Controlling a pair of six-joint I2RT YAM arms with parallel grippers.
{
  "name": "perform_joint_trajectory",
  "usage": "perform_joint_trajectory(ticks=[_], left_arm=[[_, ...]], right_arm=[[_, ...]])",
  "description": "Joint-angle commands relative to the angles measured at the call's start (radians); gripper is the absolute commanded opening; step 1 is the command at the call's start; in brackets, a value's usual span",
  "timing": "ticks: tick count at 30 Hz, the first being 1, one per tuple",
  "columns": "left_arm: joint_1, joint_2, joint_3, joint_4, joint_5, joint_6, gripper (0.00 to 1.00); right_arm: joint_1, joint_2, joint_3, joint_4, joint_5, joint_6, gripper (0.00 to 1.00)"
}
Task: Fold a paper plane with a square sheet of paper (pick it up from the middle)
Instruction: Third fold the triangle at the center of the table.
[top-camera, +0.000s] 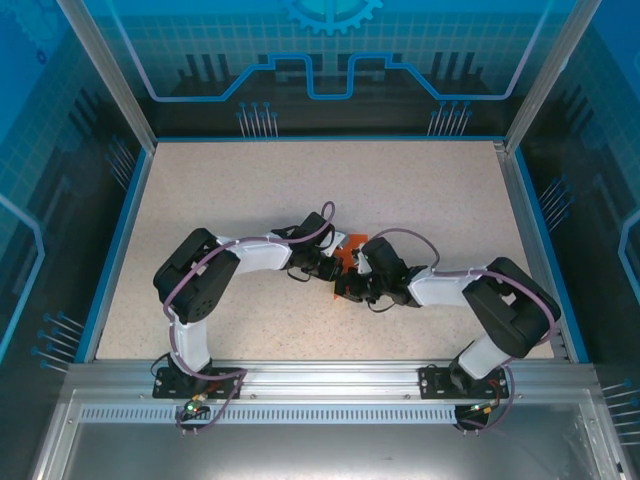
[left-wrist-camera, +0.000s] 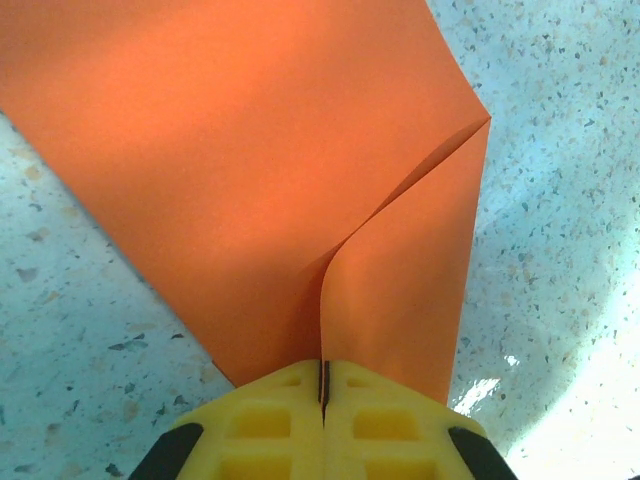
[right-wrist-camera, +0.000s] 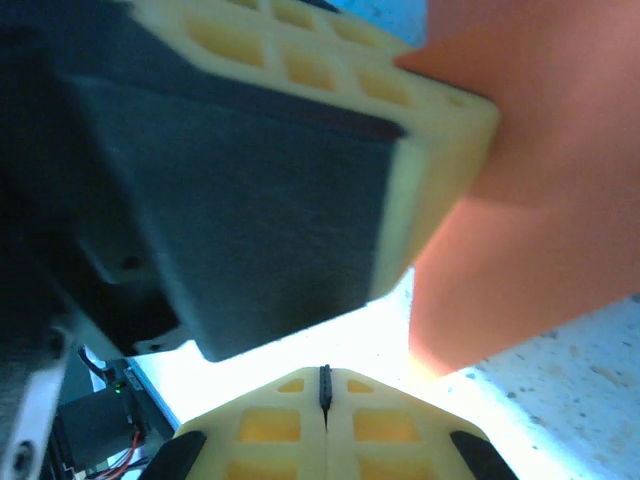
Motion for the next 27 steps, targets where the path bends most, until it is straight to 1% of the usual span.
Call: perform_joint_trajectory(ticks=[1, 10, 12, 15, 17, 20, 24, 27], left_arm=[[0.000, 0.011, -0.023, -0.054, -0.005, 0.020, 0.02], [-0.001, 0.011, -0.021, -0.052, -0.005, 0.019, 0.02], [0.000, 0.011, -0.023, -0.053, -0.005, 0.019, 0.02], [-0.001, 0.012, -0.022, -0.053, -0.004, 0.019, 0.02], [0.000, 0.012, -0.023, -0.052, -0.005, 0.019, 0.02], [-0.001, 0.011, -0.022, -0.056, -0.006, 0.019, 0.02], [0.000, 0.010, -0.018, -0.061, -0.007, 0.020, 0.02], [-0.001, 0.012, -0.016, -0.063, -0.008, 0.021, 0.02]], right_arm=[[0.004, 0.021, 0.017, 0.038, 0.006, 0.022, 0.02], [0.019, 0.143, -0.007, 0.103, 0.001, 0.064, 0.01], [0.018, 0.139, -0.014, 0.099, 0.002, 0.064, 0.01], [0.010, 0.094, -0.004, 0.041, 0.018, 0.041, 0.01], [-0.010, 0.053, 0.001, -0.012, 0.025, 0.021, 0.01], [-0.061, 0.013, -0.005, -0.034, 0.012, -0.004, 0.02], [-0.128, 0.015, -0.013, -0.030, -0.027, -0.030, 0.02], [-0.177, 0.038, -0.012, 0.008, -0.080, -0.033, 0.02]])
